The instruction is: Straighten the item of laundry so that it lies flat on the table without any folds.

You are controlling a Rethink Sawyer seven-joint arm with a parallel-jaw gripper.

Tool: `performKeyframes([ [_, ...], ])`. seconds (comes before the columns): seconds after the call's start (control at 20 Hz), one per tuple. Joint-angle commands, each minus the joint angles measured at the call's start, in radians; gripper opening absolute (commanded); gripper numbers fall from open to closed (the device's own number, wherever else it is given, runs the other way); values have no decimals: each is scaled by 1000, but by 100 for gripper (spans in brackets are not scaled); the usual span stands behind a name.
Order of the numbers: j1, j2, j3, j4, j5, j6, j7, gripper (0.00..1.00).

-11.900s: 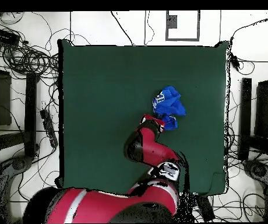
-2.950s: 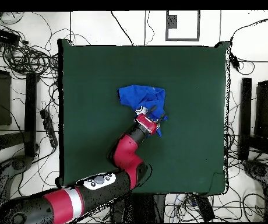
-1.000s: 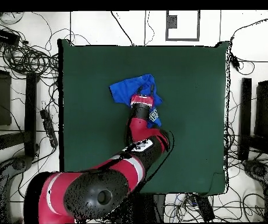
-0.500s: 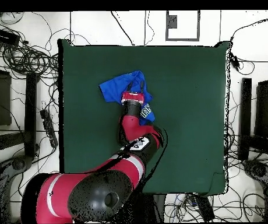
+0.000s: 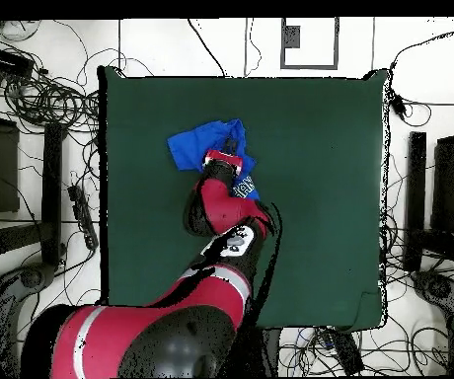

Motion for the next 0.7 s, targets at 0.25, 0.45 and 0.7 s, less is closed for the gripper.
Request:
performKeyframes([
  [0.25, -47, 13, 137, 48, -39, 605, 14, 0],
  [0.45, 100, 5, -64, 47, -2, 787, 93, 0],
  [0.7, 357, 115, -455, 50, 16, 796, 254, 0],
])
